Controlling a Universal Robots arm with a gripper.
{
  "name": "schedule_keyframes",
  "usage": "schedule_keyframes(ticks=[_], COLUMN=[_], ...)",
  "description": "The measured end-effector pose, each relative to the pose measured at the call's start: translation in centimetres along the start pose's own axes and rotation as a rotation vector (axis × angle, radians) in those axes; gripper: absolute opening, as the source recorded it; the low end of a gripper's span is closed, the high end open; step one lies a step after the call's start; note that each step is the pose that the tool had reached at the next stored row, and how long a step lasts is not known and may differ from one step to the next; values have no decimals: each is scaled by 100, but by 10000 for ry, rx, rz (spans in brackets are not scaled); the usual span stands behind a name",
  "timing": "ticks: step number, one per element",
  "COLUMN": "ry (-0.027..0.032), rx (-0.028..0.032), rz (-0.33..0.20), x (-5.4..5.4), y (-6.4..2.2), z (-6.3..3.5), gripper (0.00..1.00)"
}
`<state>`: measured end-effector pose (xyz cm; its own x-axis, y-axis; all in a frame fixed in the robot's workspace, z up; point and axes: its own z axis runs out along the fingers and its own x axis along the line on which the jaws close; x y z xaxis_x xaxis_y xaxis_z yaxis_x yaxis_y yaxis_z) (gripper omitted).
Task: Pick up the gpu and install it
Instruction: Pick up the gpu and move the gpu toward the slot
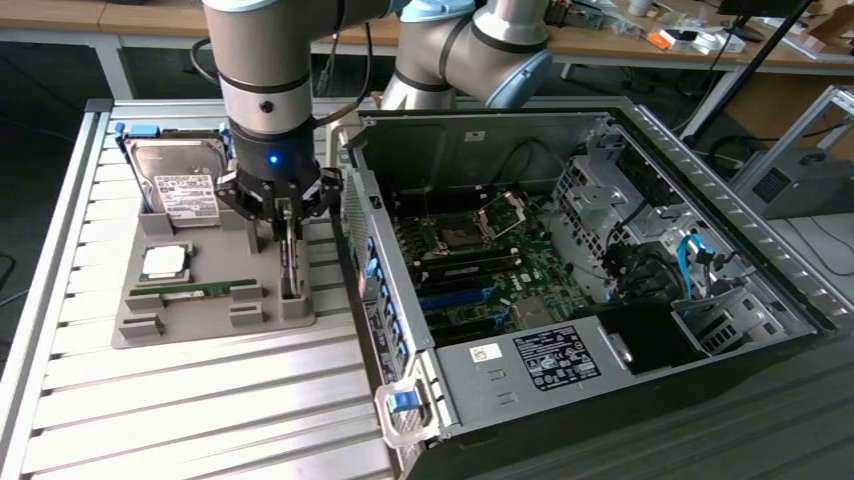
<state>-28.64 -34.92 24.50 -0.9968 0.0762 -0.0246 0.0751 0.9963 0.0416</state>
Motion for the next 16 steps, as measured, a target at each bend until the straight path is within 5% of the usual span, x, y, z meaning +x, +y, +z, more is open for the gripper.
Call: schedule_keyframes(ticks=[16], ry=[-1], rx=[-1], rz=[1], x=[-3], y=[6], z=[-124], gripper=[29])
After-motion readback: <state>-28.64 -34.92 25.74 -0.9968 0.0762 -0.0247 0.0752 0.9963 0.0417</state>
